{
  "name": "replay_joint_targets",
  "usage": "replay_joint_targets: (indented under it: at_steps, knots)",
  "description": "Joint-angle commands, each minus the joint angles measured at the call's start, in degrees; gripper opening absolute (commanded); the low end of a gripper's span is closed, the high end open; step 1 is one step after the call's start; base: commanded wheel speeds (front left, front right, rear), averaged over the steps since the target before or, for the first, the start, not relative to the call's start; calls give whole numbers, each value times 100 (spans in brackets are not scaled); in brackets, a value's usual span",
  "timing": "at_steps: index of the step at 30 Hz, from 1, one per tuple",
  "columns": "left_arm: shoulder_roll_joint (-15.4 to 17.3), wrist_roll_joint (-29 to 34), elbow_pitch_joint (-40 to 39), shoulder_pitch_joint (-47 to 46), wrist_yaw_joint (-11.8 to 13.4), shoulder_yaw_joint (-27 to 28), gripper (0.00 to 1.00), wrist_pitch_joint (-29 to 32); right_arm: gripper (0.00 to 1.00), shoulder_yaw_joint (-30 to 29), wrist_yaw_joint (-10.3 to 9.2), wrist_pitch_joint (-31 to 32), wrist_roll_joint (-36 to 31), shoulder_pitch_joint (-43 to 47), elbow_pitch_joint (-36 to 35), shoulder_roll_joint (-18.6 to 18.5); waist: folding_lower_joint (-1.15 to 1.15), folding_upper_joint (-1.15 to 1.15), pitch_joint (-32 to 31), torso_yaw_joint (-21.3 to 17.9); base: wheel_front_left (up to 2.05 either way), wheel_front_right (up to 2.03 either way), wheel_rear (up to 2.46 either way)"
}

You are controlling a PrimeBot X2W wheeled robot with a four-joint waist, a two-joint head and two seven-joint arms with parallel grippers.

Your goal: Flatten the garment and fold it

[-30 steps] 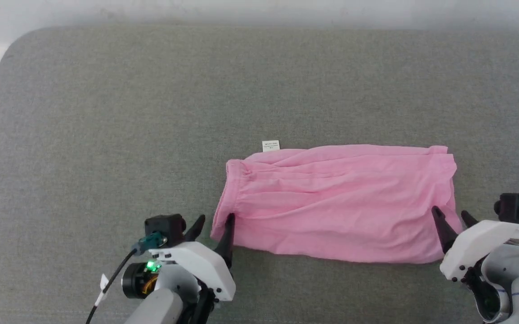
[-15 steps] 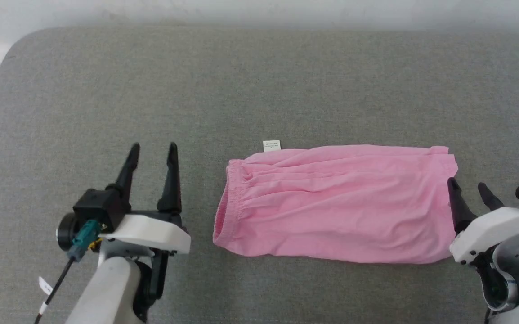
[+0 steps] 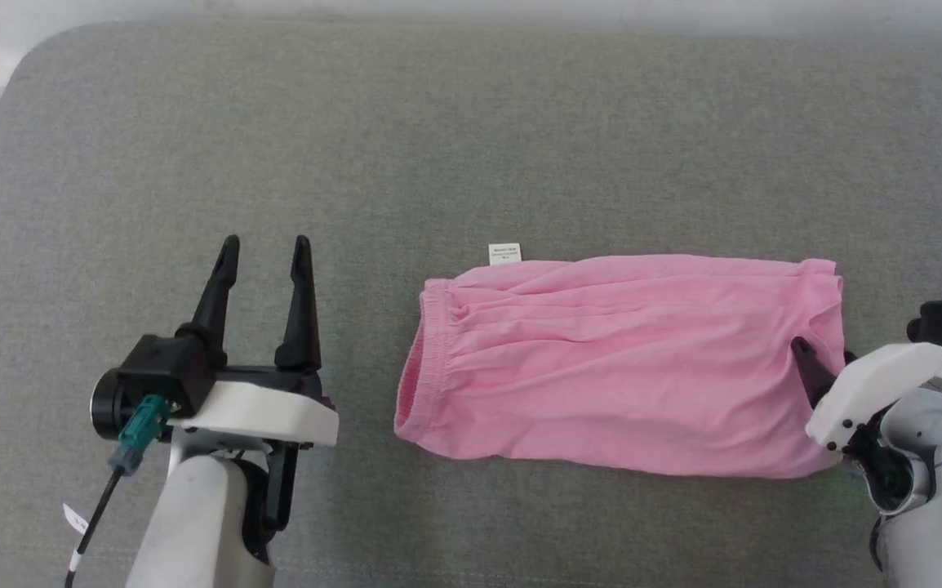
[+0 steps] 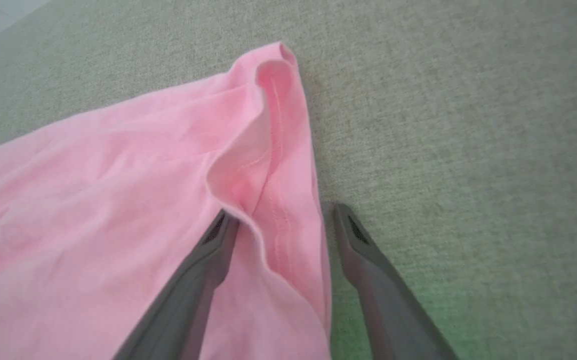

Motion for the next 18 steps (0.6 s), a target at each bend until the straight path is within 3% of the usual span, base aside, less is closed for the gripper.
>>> replay_joint_targets:
  at_steps: [1, 3, 4, 5, 6, 11, 18]
  knots:
    - [-49, 61, 16, 55, -75, 63, 100, -26, 100, 30, -5, 156, -15, -29, 151, 28, -1, 0, 20, 49, 0, 0, 0]
    - [-112, 115, 42, 87, -150, 133, 100, -26, 96, 118, -5, 380, 34, -22, 286, 28, -1, 0, 25, 80, 0, 0, 0]
    - [-139, 141, 50, 97, -183, 159, 100, -27, 44, 174, -5, 447, 71, -13, 308, 28, -1, 0, 26, 93, 0, 0, 0]
    - [-161, 167, 55, 108, -210, 186, 100, -27, 27, 217, -5, 471, 137, -1, 303, 28, -1, 0, 25, 104, 0, 0, 0]
    - [-181, 190, 66, 121, -229, 214, 100, -27, 2, 259, -5, 466, 221, 14, 280, 28, -1, 0, 21, 112, 0, 0, 0]
    - [-247, 233, 141, 183, -325, 339, 100, -27, 0, 251, -5, 278, 270, 141, 9, 28, -1, 0, -22, 96, 0, 0, 0]
    - [-288, 284, 203, 201, -388, 420, 100, -27, 0, -519, -5, 87, -639, 266, -609, -22, -1, 0, -42, 68, 0, 0, 0]
